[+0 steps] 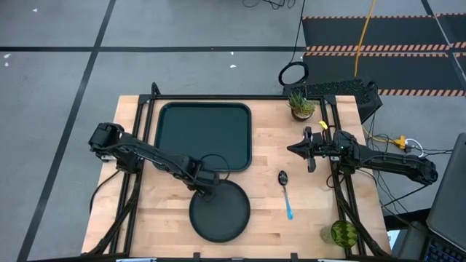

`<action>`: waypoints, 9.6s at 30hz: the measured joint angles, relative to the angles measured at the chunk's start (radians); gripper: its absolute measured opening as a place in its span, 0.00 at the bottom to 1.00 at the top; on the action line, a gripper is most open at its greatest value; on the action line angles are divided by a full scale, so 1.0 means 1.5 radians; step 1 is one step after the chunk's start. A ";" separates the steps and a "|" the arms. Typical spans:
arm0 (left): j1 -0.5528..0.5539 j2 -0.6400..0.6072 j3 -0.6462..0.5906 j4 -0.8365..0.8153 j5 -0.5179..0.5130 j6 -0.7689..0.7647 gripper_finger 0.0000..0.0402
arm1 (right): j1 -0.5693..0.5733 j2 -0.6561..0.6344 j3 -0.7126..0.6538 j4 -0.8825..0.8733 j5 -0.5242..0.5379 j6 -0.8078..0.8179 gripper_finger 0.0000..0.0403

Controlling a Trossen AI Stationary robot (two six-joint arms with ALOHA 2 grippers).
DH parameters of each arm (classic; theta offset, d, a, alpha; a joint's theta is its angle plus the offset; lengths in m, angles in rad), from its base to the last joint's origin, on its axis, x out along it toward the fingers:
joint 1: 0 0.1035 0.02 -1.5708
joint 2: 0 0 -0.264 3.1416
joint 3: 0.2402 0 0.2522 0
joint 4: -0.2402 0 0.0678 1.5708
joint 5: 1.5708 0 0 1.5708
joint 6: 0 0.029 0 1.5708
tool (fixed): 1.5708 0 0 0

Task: Pick and place plate/cup/fork/spoon on tray
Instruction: Put the black plate on the black tray, then move the black tray to the center of the table

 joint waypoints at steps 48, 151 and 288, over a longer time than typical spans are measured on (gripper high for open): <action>0.007 0.014 -0.059 0.060 -0.029 0.025 0.44 | 0.000 0.000 0.000 0.030 0.000 -0.002 0.00; 0.588 -0.145 -0.059 -0.112 0.017 0.582 0.01 | 0.000 0.005 0.000 -0.026 -0.003 0.101 0.00; 0.455 -0.388 -0.206 0.628 0.156 0.752 0.52 | 0.011 0.129 0.001 0.294 0.068 0.158 0.11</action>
